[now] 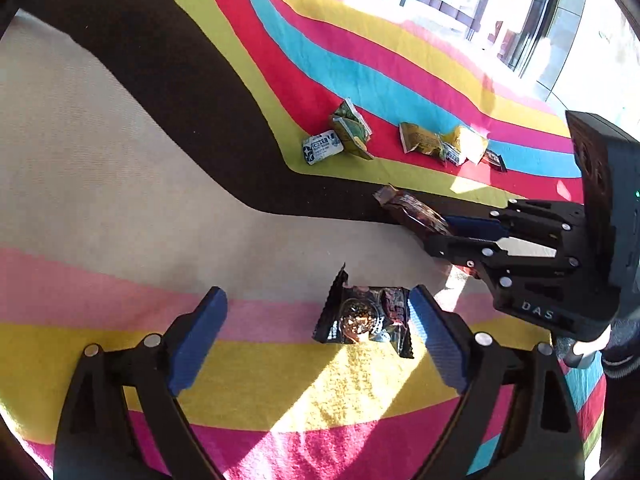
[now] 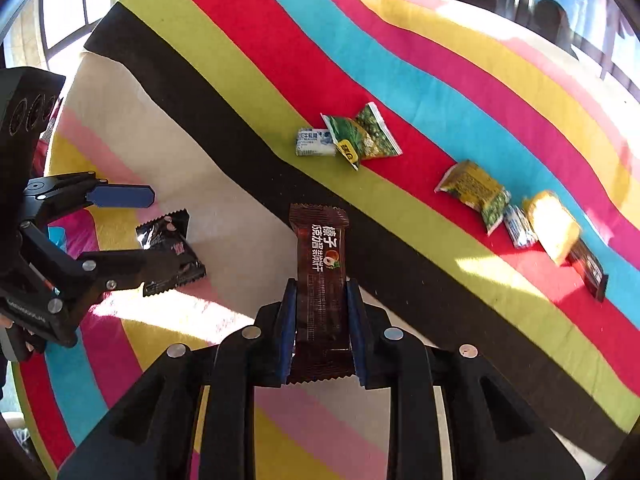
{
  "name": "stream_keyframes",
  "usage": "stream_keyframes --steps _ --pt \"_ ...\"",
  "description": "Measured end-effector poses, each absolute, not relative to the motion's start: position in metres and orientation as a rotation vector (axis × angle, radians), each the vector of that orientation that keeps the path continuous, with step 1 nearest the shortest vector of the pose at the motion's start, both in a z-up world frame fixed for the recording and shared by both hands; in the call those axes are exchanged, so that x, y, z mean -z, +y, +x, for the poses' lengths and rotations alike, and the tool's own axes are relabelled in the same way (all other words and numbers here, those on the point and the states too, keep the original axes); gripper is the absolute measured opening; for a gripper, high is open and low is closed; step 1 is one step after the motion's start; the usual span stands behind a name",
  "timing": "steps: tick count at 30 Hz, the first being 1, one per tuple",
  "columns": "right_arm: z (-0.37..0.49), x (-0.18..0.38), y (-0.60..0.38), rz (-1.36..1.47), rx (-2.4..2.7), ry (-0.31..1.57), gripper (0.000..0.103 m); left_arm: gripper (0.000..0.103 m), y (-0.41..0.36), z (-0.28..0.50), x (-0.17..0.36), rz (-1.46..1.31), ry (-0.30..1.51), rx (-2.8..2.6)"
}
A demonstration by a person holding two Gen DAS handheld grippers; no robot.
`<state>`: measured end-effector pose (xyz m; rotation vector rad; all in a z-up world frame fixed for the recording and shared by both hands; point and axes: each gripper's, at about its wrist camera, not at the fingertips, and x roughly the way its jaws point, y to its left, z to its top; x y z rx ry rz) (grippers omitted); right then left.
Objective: Organize snacks
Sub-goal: 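Carry the chocolate bar and black candy bag to the white box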
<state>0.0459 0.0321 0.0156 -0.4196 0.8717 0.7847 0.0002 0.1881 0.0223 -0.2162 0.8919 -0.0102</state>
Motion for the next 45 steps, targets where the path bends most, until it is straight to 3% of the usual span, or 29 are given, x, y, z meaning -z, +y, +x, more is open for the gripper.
stream_keyframes --steps 6,8,9,10,20,28,35,45 --pt "-0.011 -0.019 -0.034 -0.215 -0.603 0.896 0.024 0.092 0.157 0.012 -0.015 -0.049 0.943 0.03" --pt "-0.03 -0.02 -0.053 -0.177 -0.575 0.903 0.025 0.067 0.146 0.009 -0.016 0.036 0.939 0.031" --pt "-0.036 -0.02 -0.061 -0.169 -0.563 0.907 0.025 0.037 0.141 0.005 -0.018 0.037 0.936 0.064" --pt "-0.043 -0.02 -0.067 -0.165 -0.556 0.906 0.025 0.035 0.138 0.0 -0.019 0.016 0.947 0.087" --pt "-0.129 -0.03 -0.101 -0.151 -0.491 0.865 0.024 0.034 0.105 -0.113 -0.02 -0.269 0.832 0.186" --pt "-0.173 -0.056 -0.143 -0.166 -0.421 0.793 0.024 0.034 0.064 -0.164 -0.033 -0.203 0.79 0.256" --pt "-0.249 -0.099 -0.194 -0.255 -0.301 0.666 0.024 0.034 0.008 -0.192 -0.076 -0.157 0.69 0.394" --pt "-0.342 -0.135 -0.295 -0.167 -0.107 0.534 0.025 0.034 -0.086 -0.237 -0.135 -0.083 0.585 0.621"
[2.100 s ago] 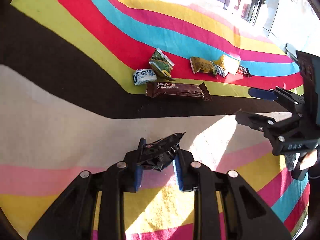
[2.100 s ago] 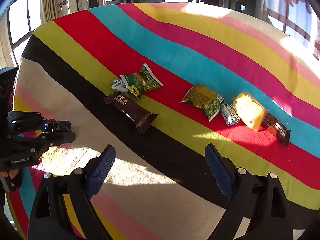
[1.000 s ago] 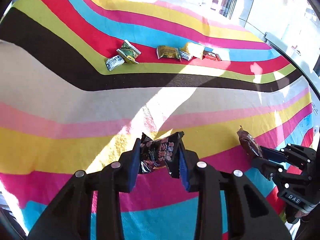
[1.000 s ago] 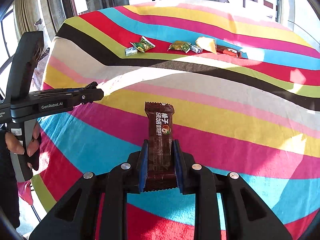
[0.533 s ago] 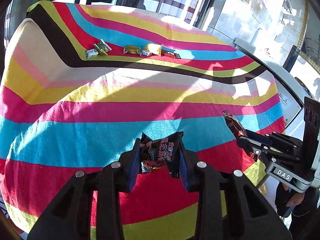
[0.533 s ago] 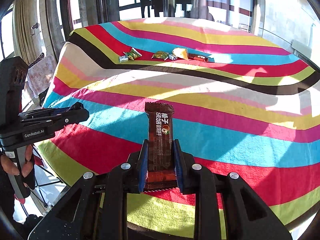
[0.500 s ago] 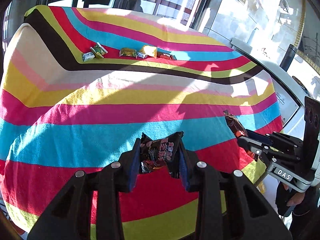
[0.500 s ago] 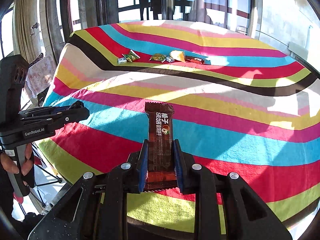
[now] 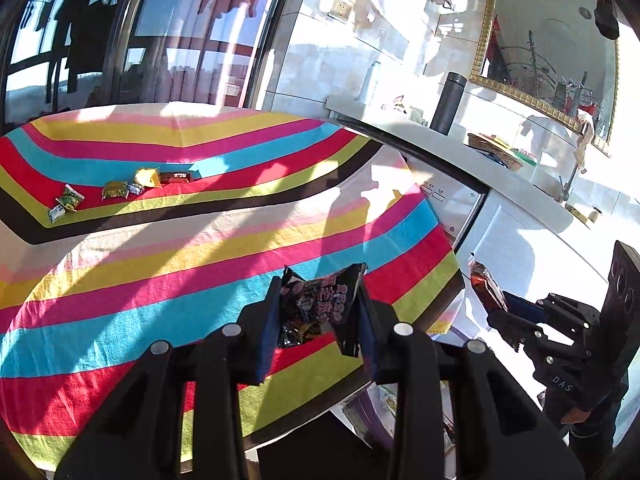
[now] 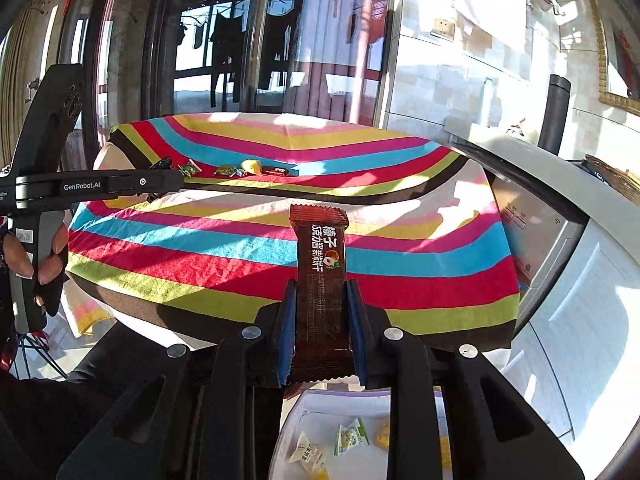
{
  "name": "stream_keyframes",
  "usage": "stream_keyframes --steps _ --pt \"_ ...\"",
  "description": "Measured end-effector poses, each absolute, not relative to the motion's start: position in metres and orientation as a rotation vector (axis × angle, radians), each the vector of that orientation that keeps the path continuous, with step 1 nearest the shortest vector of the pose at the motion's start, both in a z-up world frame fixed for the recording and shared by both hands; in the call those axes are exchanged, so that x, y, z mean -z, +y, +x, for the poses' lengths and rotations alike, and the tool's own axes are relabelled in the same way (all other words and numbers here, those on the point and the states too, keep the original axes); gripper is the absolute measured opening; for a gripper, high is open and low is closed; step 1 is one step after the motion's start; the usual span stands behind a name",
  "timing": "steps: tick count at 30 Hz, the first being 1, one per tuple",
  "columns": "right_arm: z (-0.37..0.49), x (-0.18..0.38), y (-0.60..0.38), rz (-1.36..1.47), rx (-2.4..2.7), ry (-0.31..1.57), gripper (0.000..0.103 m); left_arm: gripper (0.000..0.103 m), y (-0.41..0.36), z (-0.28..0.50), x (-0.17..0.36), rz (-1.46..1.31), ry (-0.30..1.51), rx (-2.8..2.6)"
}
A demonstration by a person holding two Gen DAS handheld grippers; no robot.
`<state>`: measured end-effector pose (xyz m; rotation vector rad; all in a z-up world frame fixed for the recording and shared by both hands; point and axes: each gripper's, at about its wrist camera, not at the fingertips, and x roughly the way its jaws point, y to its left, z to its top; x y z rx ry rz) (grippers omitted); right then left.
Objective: Organize snacks
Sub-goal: 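Carry the chocolate bar and black candy bag to the white box, then open both tools over the box to drop the snacks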
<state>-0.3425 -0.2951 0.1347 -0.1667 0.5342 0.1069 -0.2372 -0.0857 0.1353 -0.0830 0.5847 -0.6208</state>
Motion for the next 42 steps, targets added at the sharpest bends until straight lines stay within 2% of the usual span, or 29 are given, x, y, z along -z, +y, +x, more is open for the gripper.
stream_keyframes --steps 5,14,30,33,35,36,37,39,42 --pt "-0.358 -0.124 -0.33 -0.116 -0.031 0.541 0.025 0.034 -0.127 -0.251 -0.136 -0.011 0.583 0.69" --pt "-0.376 -0.098 -0.374 -0.023 0.092 0.569 0.025 0.034 -0.206 -0.276 -0.101 0.146 0.645 0.831" --pt "-0.4 -0.042 -0.43 0.123 0.225 0.677 0.025 0.034 -0.333 -0.327 -0.013 0.409 0.795 1.094" --pt "-0.398 -0.032 -0.441 0.162 0.245 0.692 0.028 0.035 -0.345 -0.327 0.005 0.42 0.84 1.122" --pt "-0.398 -0.026 -0.451 0.209 0.26 0.706 0.042 0.038 -0.348 -0.326 0.016 0.42 0.86 1.139" --pt "-0.398 -0.023 -0.456 0.229 0.273 0.711 0.05 0.047 -0.348 -0.324 0.02 0.42 0.867 1.141" --pt "-0.397 -0.021 -0.46 0.248 0.289 0.717 0.062 0.064 -0.347 -0.321 0.023 0.419 0.87 1.13" --pt "-0.396 -0.015 -0.465 0.28 0.29 0.725 0.063 0.083 -0.343 -0.313 0.027 0.399 0.868 1.101" --pt "-0.392 -0.009 -0.462 0.299 0.281 0.743 0.063 0.085 -0.331 -0.296 0.034 0.364 0.897 1.056"
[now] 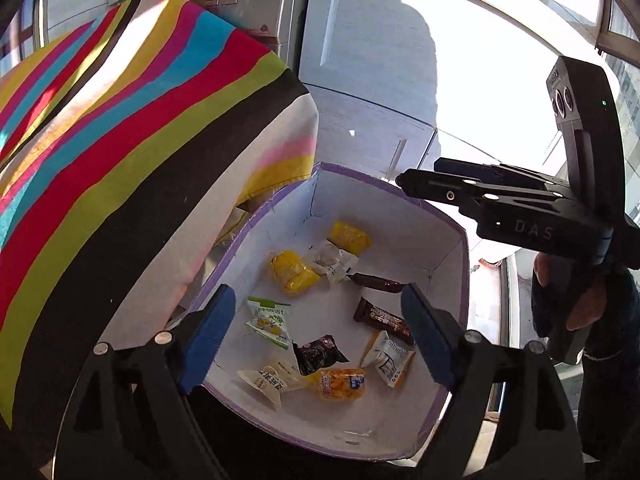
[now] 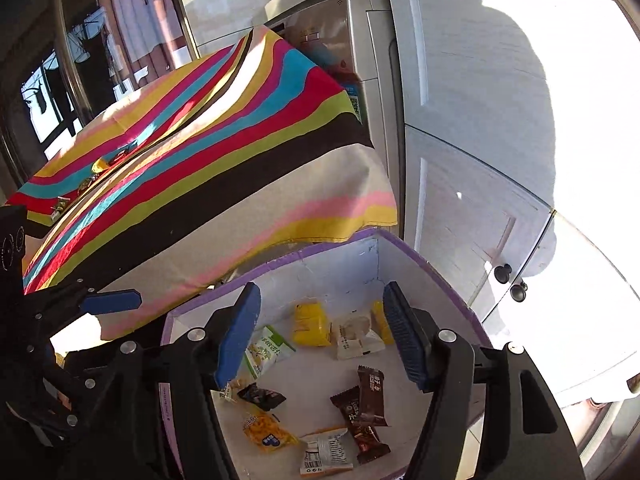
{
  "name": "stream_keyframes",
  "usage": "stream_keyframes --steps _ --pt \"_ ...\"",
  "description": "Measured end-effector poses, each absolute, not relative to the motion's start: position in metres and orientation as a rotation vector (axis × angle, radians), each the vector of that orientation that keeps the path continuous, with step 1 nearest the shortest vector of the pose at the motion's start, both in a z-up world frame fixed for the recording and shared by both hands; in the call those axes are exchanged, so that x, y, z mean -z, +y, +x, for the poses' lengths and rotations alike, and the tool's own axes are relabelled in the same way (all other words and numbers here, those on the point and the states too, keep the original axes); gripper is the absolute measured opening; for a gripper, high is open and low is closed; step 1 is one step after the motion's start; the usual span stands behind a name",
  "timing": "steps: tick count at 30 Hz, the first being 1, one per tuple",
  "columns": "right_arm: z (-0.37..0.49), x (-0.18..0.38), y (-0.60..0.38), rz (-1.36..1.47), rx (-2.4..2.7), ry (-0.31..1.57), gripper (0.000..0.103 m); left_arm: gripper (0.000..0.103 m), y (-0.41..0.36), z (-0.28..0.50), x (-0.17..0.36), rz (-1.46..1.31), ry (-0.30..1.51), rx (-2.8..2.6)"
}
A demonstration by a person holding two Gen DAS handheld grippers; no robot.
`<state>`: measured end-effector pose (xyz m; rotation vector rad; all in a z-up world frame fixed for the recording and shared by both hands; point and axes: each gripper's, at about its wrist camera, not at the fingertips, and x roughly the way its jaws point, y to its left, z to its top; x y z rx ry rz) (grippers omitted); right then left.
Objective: Organize snacks
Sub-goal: 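Open both tools over the box to drop the snacks, then move both open tools back over the remaining snacks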
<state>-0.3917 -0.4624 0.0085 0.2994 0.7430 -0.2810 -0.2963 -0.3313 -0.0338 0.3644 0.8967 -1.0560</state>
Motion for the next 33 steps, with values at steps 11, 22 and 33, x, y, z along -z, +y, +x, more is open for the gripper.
stream_keyframes --steps 11,22,33 --pt "-0.34 0.003 -0.394 0.141 0.146 0.864 0.081 0.099 -0.245 -0.24 0.012 0.161 0.888 0.957" --pt "-0.268 -0.047 -0.302 0.029 -0.04 0.776 0.087 0.1 -0.122 -0.215 -0.054 -0.006 0.702 0.765" --pt "-0.15 -0.033 -0.178 -0.261 -0.246 0.818 0.087 0.1 0.052 -0.093 -0.045 -0.094 0.748 0.205"
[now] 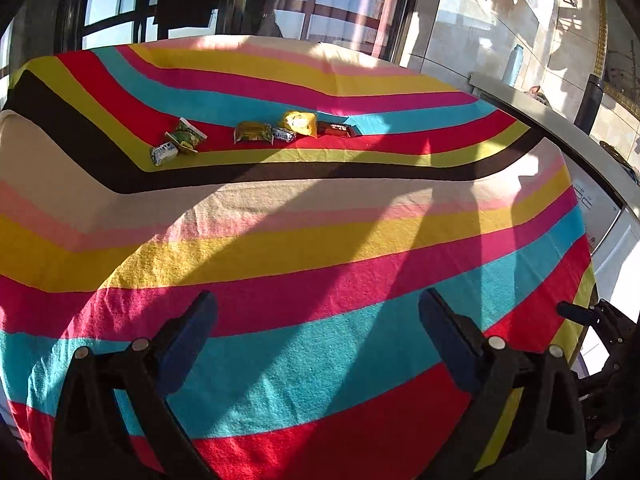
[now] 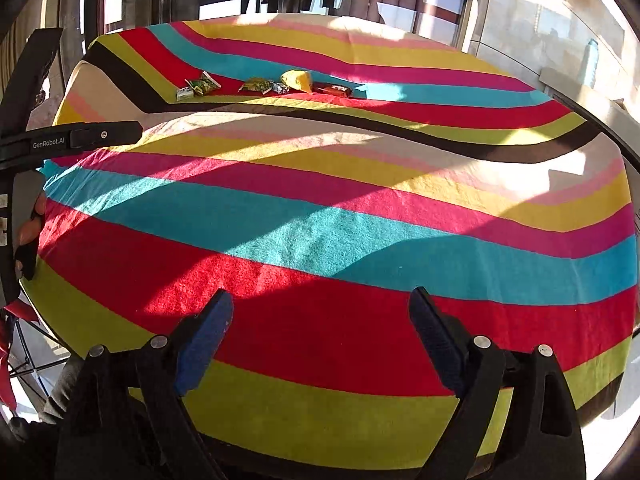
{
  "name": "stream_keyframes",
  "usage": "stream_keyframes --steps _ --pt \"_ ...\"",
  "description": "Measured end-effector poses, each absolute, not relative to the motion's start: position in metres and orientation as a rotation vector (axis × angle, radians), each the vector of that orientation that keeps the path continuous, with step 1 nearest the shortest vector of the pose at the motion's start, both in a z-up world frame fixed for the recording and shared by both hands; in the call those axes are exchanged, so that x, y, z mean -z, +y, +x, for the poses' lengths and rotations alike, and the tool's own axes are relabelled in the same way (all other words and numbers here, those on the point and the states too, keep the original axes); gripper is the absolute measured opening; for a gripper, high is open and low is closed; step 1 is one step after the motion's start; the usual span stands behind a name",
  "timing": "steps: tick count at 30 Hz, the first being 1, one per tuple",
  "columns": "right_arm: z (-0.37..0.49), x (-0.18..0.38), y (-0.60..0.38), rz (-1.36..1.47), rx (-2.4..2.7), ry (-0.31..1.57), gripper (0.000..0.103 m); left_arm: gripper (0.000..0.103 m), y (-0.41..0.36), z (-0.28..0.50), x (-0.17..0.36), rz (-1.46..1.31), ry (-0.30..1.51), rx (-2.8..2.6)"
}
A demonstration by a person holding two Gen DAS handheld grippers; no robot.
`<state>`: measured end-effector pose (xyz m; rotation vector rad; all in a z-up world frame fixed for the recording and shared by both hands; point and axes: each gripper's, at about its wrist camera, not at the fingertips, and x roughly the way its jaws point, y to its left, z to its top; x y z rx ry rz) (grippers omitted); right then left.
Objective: Organize snacks
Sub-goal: 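Move both open tools back over the remaining snacks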
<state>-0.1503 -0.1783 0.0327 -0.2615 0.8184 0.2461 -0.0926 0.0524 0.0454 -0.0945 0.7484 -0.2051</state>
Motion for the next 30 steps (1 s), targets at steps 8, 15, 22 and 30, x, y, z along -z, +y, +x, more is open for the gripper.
stream_keyframes --steps 8,15,22,30 --pt "-0.034 -0.038 -0.119 -0.274 -0.326 0.831 0.087 0.1 0.122 -0.008 -0.021 -0.205 0.934 0.002" --pt "0.069 -0.045 -0.081 -0.296 -0.39 0.764 0.087 0.101 0.127 -0.009 -0.018 -0.194 0.907 -0.02" --pt "0.16 -0.035 -0.057 -0.334 -0.415 0.738 0.077 0.101 0.123 -0.007 -0.017 -0.186 0.909 -0.024" --pt "0.218 -0.029 -0.047 -0.361 -0.51 0.786 0.061 0.101 0.116 0.012 -0.017 -0.108 0.976 0.025"
